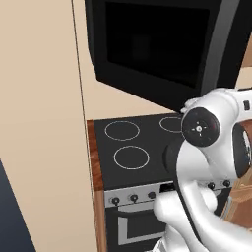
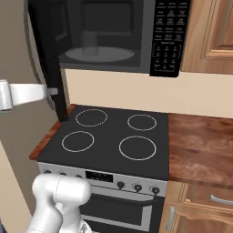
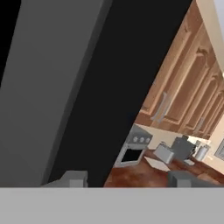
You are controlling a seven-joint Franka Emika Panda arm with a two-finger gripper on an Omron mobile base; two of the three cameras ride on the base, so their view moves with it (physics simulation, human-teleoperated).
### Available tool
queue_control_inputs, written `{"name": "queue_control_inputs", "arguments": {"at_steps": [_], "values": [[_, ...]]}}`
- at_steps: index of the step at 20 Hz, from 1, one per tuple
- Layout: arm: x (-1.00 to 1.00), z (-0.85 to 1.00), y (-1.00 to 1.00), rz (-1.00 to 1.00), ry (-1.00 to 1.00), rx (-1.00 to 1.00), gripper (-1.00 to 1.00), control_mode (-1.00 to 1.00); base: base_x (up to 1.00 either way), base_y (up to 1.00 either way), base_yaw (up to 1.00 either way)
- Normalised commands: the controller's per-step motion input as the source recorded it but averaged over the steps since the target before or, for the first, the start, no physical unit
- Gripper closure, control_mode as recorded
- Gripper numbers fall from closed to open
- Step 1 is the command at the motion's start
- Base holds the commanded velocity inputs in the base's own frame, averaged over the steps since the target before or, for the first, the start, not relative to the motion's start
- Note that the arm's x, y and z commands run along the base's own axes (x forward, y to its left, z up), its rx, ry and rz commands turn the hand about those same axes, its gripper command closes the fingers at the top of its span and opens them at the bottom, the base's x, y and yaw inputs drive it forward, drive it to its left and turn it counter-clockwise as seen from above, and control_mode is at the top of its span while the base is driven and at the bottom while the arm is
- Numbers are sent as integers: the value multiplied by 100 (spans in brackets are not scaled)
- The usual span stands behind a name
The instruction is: Close the microwave door.
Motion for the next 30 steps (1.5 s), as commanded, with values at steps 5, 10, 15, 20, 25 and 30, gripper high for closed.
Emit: {"name": "queue_control_inputs", "arguments": {"at_steps": [5, 10, 15, 20, 25, 30], "values": [[100, 0, -75, 8, 0, 9, -100, -100, 0, 0, 0], [100, 1, -66, 9, 0, 9, -100, -100, 0, 0, 0], [100, 2, -60, 7, 1, 9, -100, -100, 0, 0, 0], [100, 19, -48, 7, 0, 8, -100, -100, 0, 0, 0], [100, 10, -29, 8, 0, 7, -100, -100, 0, 0, 0], [100, 6, -5, 16, 0, 9, -100, -100, 0, 0, 0]]}}
